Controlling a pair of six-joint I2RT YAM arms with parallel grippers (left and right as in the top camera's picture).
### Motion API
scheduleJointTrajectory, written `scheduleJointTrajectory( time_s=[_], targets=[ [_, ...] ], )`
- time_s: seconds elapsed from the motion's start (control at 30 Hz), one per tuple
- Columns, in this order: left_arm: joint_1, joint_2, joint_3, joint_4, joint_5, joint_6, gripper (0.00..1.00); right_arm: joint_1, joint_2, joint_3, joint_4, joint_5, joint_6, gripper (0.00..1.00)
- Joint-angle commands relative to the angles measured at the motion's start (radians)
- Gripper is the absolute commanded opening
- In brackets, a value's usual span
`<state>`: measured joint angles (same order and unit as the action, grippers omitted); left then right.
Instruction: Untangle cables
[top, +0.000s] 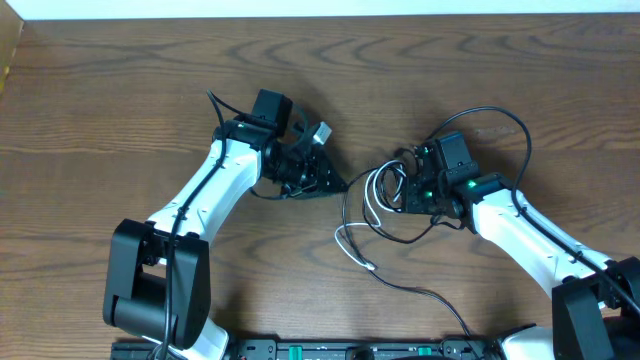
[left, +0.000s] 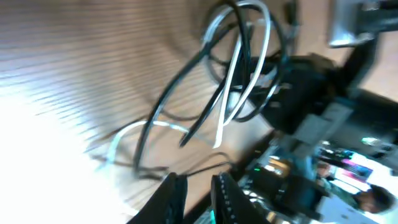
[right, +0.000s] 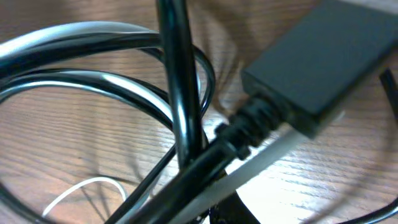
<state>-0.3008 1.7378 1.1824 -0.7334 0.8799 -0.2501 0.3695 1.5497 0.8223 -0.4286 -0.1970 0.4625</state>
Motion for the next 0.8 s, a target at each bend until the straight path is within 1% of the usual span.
scheduleJointTrajectory(
  time_s=[0.0, 0.03, 0.13, 0.2, 0.33, 0.43, 0.57, 0.77],
  targets=[
    [0.007, -0.019, 0.012, -0.016, -0.116, 0.040, 0.19, -0.004, 0.005, -0.002, -0.002, 0.012, -0.033, 0.01],
    [0.007, -0.019, 0.011, -0.016, -0.116, 0.040, 0.22, -0.004, 0.005, -0.002, 0.000, -0.022, -0.069, 0.01],
    [0.007, -0.019, 0.012, -0.015, -0.114, 0.040, 0.39, -0.004, 0.005, -0.002, 0.010, -0.148, -0.178, 0.01],
    [0.007, -0.019, 0.011, -0.016, -0.114, 0.040, 0.44, -0.004, 0.005, -0.002, 0.018, -0.218, -0.216, 0.01],
    [0.007, -0.019, 0.011, -0.016, -0.115, 0.041, 0.45, -0.004, 0.005, -0.002, 0.061, -0.322, -0.225, 0.01],
    [0.007, -0.019, 0.011, -0.019, -0.115, 0.069, 0.45, -0.004, 0.005, -0.002, 0.106, -0.386, -0.225, 0.01],
    [0.007, -0.019, 0.010, -0.033, -0.124, 0.082, 0.45, -0.004, 0.005, -0.002, 0.142, -0.413, -0.224, 0.01],
    [0.007, -0.019, 0.010, -0.037, -0.129, 0.082, 0.45, -0.004, 0.005, -0.002, 0.149, -0.412, -0.224, 0.01]
  ],
)
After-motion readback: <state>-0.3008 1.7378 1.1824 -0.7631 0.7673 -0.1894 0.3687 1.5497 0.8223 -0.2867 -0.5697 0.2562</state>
